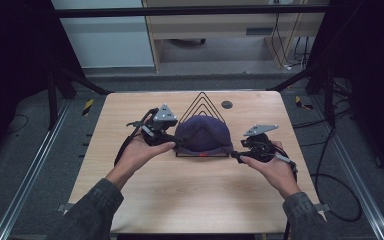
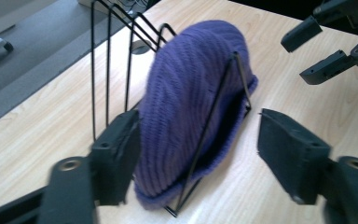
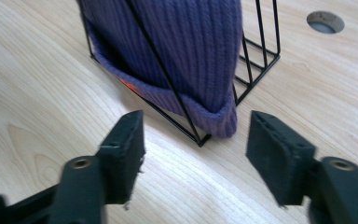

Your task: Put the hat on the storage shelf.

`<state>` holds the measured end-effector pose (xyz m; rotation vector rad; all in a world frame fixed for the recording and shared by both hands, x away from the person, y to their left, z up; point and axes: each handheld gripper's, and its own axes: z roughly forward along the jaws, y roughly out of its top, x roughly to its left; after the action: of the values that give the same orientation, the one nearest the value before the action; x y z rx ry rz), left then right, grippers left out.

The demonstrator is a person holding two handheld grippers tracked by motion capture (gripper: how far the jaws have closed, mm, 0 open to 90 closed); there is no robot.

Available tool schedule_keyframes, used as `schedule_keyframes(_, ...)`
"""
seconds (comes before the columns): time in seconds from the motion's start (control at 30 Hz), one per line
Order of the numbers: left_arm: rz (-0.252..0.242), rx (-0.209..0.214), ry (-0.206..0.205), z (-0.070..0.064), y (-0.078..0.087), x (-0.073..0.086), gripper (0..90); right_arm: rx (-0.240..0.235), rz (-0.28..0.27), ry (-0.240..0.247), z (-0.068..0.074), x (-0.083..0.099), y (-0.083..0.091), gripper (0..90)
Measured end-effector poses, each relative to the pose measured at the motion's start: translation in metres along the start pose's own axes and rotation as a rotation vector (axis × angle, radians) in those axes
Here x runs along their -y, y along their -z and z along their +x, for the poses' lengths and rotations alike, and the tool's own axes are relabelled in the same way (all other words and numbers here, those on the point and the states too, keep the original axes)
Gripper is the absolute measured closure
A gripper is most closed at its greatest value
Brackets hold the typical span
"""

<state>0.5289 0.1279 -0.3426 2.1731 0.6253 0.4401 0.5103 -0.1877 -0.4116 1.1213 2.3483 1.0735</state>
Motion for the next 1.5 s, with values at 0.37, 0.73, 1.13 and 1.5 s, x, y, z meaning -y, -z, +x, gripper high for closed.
schedule_keyframes(0.37,0.024,0.019,0.016,-0.02,0.007,0.012,12.3,0.01,-0.039,0.037,0.025,-0.002,0.014,12.7)
schedule_keyframes(0.73,0.054,0.015,0.062,-0.027,0.014,0.063,9.8,-0.038,-0.022,0.049,0.05,0.027,-0.007,8.2)
schedule_keyframes(1.13,0.248,-0.033,0.137,-0.025,0.004,0.166,9.3,-0.095,0.057,0.037,0.066,0.059,-0.037,8.1)
schedule_keyframes(1.5,0.318,-0.045,0.131,-0.019,-0.004,0.176,7.6,-0.105,0.099,0.044,0.072,0.069,-0.054,7.3)
